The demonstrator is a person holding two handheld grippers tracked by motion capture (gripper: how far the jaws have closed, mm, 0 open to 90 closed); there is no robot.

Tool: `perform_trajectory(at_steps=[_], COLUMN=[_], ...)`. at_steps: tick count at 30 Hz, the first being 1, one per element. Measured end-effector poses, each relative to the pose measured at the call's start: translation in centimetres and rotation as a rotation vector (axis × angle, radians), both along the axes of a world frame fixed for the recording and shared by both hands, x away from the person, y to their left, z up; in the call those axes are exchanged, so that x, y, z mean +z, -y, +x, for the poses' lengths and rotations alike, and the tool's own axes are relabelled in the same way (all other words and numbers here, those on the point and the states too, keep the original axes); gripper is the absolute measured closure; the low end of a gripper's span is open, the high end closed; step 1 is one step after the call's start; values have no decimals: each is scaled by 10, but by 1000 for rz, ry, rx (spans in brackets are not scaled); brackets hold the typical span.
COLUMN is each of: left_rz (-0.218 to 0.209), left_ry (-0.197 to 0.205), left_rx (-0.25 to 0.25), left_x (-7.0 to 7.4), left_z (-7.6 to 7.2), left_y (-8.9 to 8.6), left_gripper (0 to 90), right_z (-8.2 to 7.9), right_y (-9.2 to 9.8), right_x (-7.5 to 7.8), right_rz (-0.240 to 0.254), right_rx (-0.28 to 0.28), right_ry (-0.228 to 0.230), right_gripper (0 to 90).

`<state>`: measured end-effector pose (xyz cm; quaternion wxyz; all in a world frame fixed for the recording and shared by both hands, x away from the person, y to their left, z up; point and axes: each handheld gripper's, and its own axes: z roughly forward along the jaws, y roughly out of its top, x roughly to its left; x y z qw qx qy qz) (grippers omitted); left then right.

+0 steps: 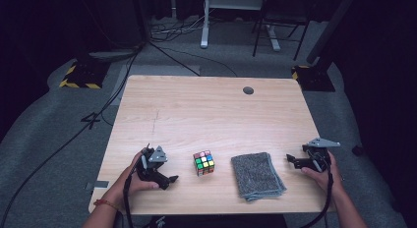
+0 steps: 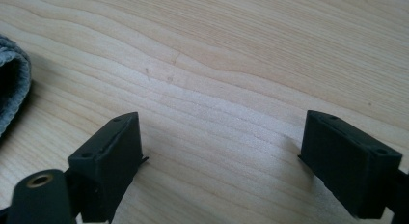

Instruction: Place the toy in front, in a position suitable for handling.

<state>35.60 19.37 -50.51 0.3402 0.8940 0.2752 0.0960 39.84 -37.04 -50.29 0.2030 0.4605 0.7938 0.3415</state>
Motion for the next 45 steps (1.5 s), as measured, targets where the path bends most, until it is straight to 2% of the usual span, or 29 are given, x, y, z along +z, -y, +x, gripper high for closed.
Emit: perform_trajectory(at_steps=[6,10,13,14,16,19,20,22,23,24,25,26,27,28,31,34,36,38,39,40,42,45], left_rz=[-1,-1,-1,-1,-1,-1,-1,0,0,2,3,0,-1,3,1,2,-2,1,1,1,0,1], left_ry=[0,0,0,1,1,1,1,1,1,1,1,1,0,1,1,-1,-2,-1,-1,-1,-2,-3], left_rx=[4,5,4,5,5,8,13,18,18,18,18,20,22,17,19,1,1,-10,-21,-21,-27,-34], left_x=[0,0,0,0,0,0,0,0,0,0,0,0,0,0,0,0,0,0,0,0,0,0], left_z=[-1,-1,-1,-1,-1,-1,-1,-2,-2,-2,-2,-2,-2,-2,-3,-3,-1,-1,0,0,1,3], left_y=[0,0,0,0,0,0,1,2,2,2,2,3,4,6,10,20,29,34,43,43,53,57], left_gripper=[3,3,3,3,3,4,3,3,3,3,3,3,3,3,5,4,2,2,2,2,2,2], right_z=[0,-1,-3,-7,-13,-20,-28,-35,-35,-38,-43,-45,-45,-48,-51,-51,-47,-46,-45,-45,-42,-40], right_y=[1,-1,-6,-12,-20,-31,-44,-58,-58,-64,-78,-84,-84,-96,-111,-120,-122,-122,-120,-120,-115,-111], right_x=[1,5,9,17,27,35,42,46,46,47,47,46,46,42,35,26,18,14,13,13,10,9], right_rz=[-4,-30,-39,-17,-4,-9,-10,-15,-15,-18,-25,-24,-24,-35,-52,-91,-102,-91,-86,-86,-52,-45], right_rx=[17,66,94,124,172,217,283,341,341,375,435,465,465,517,575,599,597,596,595,595,582,570], right_ry=[-5,-13,-8,13,42,69,86,96,96,97,93,83,83,67,39,14,-14,-19,-23,-23,-30,-22], right_gripper=[145,218,225,247,281,291,308,307,307,308,314,318,318,333,346,354,344,333,323,323,311,308])
